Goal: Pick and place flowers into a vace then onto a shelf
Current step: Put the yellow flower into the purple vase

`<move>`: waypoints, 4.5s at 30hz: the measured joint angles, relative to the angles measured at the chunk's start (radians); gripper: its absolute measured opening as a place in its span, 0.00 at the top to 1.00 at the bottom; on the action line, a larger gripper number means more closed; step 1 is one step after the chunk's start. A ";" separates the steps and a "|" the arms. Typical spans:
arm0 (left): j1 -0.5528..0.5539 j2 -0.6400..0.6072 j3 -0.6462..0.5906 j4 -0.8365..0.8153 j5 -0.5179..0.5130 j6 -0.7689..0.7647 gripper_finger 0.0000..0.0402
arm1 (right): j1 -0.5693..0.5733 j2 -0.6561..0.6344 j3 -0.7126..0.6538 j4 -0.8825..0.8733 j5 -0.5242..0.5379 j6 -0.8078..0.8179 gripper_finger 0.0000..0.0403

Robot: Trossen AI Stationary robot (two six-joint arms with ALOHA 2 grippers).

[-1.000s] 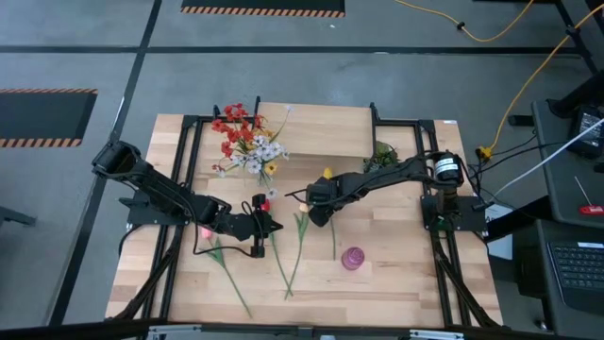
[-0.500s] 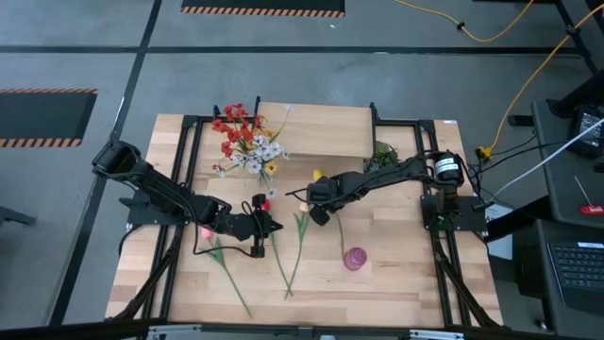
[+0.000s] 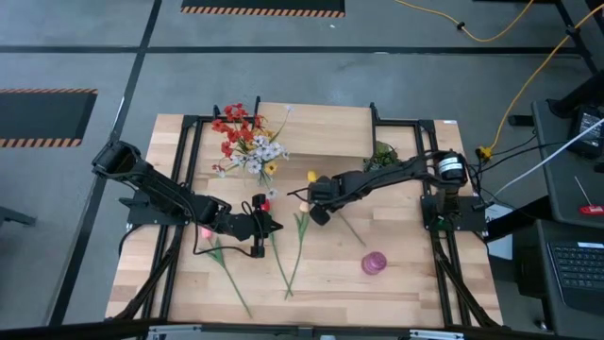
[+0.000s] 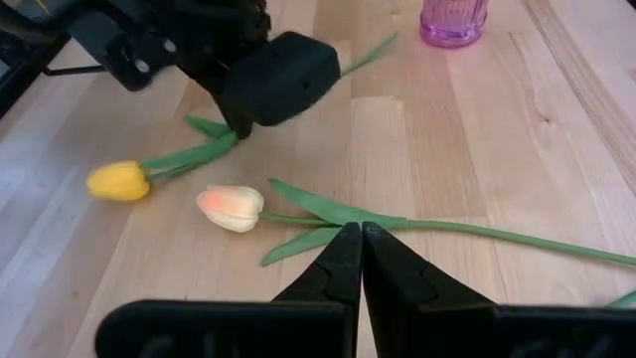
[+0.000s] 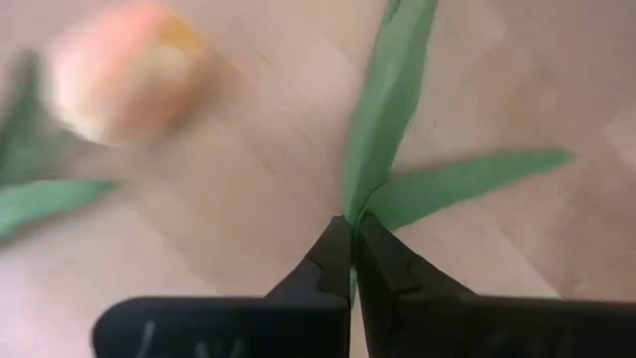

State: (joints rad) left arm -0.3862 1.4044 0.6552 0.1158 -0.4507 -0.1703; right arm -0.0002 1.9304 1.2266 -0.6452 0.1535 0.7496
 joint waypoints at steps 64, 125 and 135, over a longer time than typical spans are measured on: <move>-0.098 0.000 0.000 0.172 -0.001 0.024 0.98 | 0.210 -1.134 -0.510 0.562 0.042 -0.626 1.00; -0.098 0.000 0.000 0.173 -0.003 -0.056 0.98 | 0.871 -0.994 -0.648 1.053 0.549 -0.805 1.00; -0.098 0.000 0.000 0.173 -0.002 -0.055 0.98 | 0.905 -0.935 -0.648 1.062 0.637 -0.776 1.00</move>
State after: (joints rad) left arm -0.4847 1.4044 0.6552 0.2890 -0.4530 -0.2256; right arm 0.9046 0.9949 0.5789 0.4171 0.7909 -0.0267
